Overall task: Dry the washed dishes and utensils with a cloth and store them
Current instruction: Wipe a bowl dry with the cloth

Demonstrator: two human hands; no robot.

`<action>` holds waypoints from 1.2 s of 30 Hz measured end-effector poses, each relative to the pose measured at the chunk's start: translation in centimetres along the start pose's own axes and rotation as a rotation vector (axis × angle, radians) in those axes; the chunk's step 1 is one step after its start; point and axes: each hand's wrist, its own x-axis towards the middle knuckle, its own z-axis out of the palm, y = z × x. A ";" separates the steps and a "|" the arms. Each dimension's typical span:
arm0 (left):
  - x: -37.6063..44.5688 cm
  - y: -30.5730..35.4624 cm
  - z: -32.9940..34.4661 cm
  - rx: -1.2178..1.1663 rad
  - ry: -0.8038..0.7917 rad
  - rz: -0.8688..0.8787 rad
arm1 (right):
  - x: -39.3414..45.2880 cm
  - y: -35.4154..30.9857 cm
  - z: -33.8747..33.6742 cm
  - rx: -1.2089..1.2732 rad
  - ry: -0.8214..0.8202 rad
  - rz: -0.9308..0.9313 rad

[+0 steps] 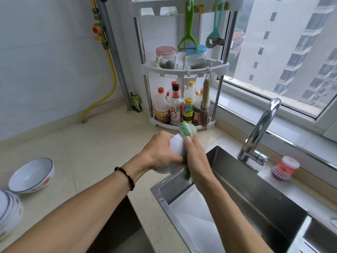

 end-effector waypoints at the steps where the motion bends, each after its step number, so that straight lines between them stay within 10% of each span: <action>1: -0.1 0.1 0.0 0.045 -0.015 0.014 | -0.2 0.1 0.1 0.007 -0.003 0.019; 11: -0.6 0.0 0.2 0.109 -0.058 0.048 | 0.1 -0.3 0.5 0.106 0.026 0.097; 21: -1.2 0.0 -1.9 -0.315 -0.315 -0.011 | 1.3 -0.8 -2.5 0.256 0.053 0.292; 36: 0.4 -1.5 1.0 -0.119 -0.134 -0.065 | -0.9 1.4 -0.6 -0.212 -0.055 -0.157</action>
